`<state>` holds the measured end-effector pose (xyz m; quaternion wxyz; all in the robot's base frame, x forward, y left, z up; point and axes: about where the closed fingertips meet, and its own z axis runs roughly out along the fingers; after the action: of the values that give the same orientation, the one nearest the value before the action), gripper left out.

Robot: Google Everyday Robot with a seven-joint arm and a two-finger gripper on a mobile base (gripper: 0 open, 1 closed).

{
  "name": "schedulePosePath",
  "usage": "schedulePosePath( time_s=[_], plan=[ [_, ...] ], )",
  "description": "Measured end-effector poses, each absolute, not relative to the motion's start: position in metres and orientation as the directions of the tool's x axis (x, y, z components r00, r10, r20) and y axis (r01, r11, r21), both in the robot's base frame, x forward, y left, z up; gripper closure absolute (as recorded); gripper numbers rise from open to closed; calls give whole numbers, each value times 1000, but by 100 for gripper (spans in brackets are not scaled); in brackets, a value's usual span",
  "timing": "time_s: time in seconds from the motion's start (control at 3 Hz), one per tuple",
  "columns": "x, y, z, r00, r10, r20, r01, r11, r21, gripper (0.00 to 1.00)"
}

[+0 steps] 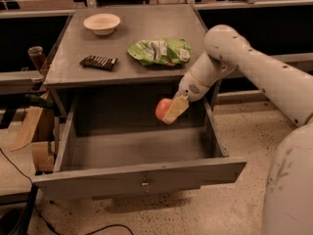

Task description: Place apple into top drawer

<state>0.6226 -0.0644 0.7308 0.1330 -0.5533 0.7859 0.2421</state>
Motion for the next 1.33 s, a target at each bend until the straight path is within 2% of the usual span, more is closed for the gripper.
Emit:
schedulePosePath(
  time_s=[0.33,0.67,1.33],
  plan=[
    [622,-56,704,-373,-822,-429,-924,286,255,100],
    [613,-53,684,-373,-832,-411,-923,285,260,82],
    [590,-56,652,-375,-843,-385,-917,276,290,35]
  ],
)
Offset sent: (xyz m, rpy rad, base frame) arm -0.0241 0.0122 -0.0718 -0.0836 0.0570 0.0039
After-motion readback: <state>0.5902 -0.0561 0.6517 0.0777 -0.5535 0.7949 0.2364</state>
